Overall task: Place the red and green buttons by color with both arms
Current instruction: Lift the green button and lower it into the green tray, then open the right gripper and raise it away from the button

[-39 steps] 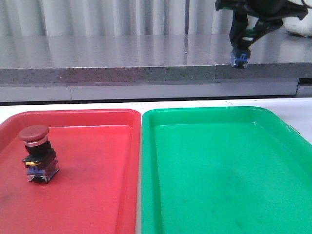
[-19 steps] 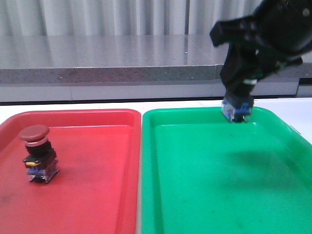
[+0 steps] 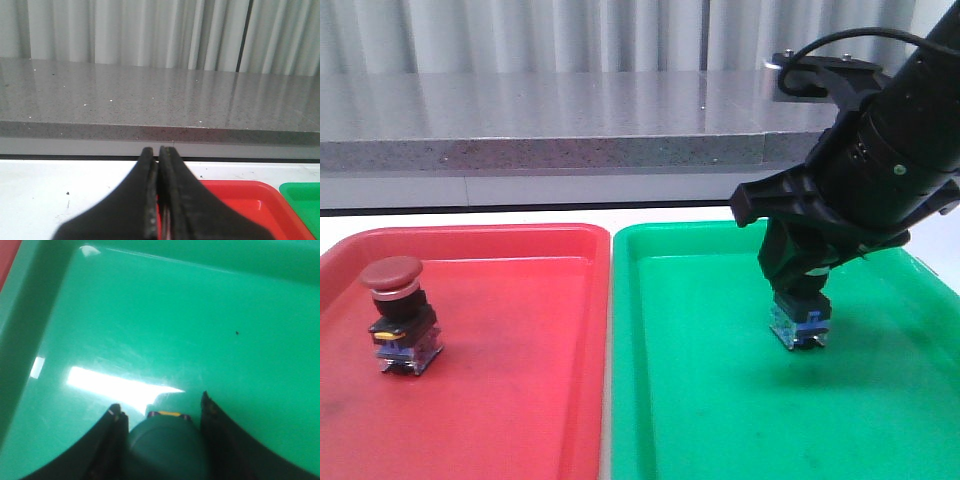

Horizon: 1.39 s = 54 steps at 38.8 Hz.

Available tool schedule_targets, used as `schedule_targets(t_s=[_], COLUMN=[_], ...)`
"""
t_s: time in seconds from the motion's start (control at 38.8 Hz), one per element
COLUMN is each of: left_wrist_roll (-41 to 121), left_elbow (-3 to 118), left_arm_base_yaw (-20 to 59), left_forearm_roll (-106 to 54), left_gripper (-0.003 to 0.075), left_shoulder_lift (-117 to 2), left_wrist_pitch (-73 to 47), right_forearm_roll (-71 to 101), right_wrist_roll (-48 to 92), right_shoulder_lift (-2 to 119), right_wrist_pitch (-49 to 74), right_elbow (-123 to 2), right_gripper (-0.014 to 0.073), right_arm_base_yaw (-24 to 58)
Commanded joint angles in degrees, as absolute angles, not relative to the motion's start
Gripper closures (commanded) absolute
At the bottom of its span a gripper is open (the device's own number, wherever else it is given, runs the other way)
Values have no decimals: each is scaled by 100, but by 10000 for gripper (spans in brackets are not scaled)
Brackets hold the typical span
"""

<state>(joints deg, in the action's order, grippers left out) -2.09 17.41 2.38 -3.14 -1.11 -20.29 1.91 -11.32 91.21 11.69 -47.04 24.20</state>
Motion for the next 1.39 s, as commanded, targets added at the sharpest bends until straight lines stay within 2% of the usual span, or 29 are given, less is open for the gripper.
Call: schedule_targets(t_s=[0.0,0.08,0.18,0.49,0.54,0.59,0.75,0.8,0.9,0.95,1.08,1.37], left_wrist_roll=[-242,-242,-242,-242,-242,-242,-242,-242,-242,-242,-242,-242], left_elbow=[1894,1894,1894,1894,1894,1894,1894,1894,1894,1894,1894,1894], left_arm_base_yaw=[244,244,244,244,244,244,244,244,244,244,244,244], left_forearm_roll=[-372,-372,-372,-372,-372,-372,-372,-372,-372,-372,-372,-372], left_gripper=[740,740,740,740,740,740,740,740,740,740,740,740], left_shoulder_lift=[-234,-234,-234,-234,-234,-234,-234,-234,-234,-234,-234,-234], left_wrist_pitch=[-1561,-1561,-1561,-1561,-1561,-1561,-1561,-1561,-1561,-1561,-1561,-1561], right_forearm_roll=[159,159,194,194,194,182,107,106,102,100,-184,-766], right_wrist_roll=[-1087,-1087,-1087,-1087,-1087,-1087,-1087,-1087,-1087,-1087,-1034,-1034], right_shoulder_lift=[8970,8944,8797,7628,7502,7399,7126,7006,6709,6533,5843,3638], right_wrist_pitch=[989,1035,1134,1461,1599,1733,1801,1753,1766,1797,1734,1179], right_elbow=[-4835,-4835,-4846,-5178,-5321,-5473,-5786,-5786,-5752,-5676,-5164,-3286], right_gripper=[191,57,-66,-62,-24,50,416,508,637,664,657,661], right_arm_base_yaw=[2422,2422,2422,2402,2402,2385,2089,1931,1503,1298,937,917])
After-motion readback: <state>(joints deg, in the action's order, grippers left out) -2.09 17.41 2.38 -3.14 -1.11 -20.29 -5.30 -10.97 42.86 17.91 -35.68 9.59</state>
